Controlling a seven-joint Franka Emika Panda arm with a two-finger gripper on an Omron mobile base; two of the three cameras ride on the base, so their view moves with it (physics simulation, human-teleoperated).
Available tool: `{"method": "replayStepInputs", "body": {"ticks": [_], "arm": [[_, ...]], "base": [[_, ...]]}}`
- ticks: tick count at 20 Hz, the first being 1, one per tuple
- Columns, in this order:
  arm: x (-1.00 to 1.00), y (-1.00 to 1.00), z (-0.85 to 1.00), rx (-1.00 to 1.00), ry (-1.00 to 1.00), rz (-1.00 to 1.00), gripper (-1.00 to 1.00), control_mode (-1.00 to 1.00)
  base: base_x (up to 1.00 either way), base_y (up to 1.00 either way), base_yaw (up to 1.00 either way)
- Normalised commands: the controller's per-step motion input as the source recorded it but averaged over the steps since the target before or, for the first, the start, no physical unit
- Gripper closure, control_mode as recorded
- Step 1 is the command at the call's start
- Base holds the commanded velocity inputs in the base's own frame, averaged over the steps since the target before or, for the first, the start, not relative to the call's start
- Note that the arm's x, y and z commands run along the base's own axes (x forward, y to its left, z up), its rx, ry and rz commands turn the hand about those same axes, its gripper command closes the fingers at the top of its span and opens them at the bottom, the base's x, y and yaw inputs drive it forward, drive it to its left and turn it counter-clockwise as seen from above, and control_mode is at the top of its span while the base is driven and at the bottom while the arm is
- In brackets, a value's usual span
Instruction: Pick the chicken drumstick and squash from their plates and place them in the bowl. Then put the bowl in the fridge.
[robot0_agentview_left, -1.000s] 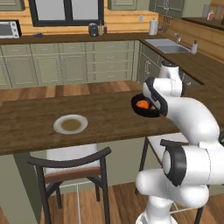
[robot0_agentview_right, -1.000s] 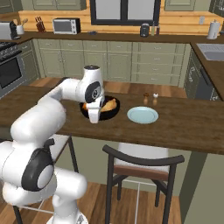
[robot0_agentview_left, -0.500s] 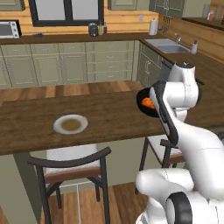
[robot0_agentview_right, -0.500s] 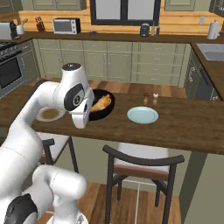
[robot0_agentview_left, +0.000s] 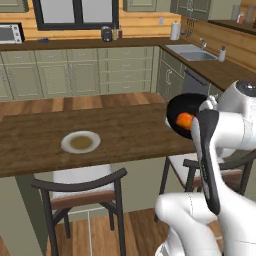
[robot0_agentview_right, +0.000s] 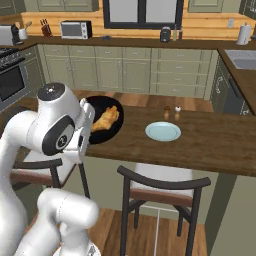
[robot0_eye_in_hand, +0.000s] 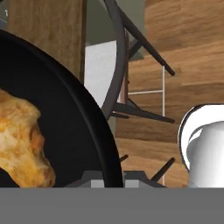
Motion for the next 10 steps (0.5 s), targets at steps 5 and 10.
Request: {"method": "replayStepInputs", "body": {"ticks": [5, 10], "arm": [[-0.92, 0.16, 0.36, 0.0, -0.14, 0.0, 1.0, -1.0], [0.0, 0.0, 0.0, 0.0, 0.0, 0.0, 1.0, 1.0]], "base": [[0.0, 0.0, 0.0], [-0.99, 0.68, 0.0]]}}
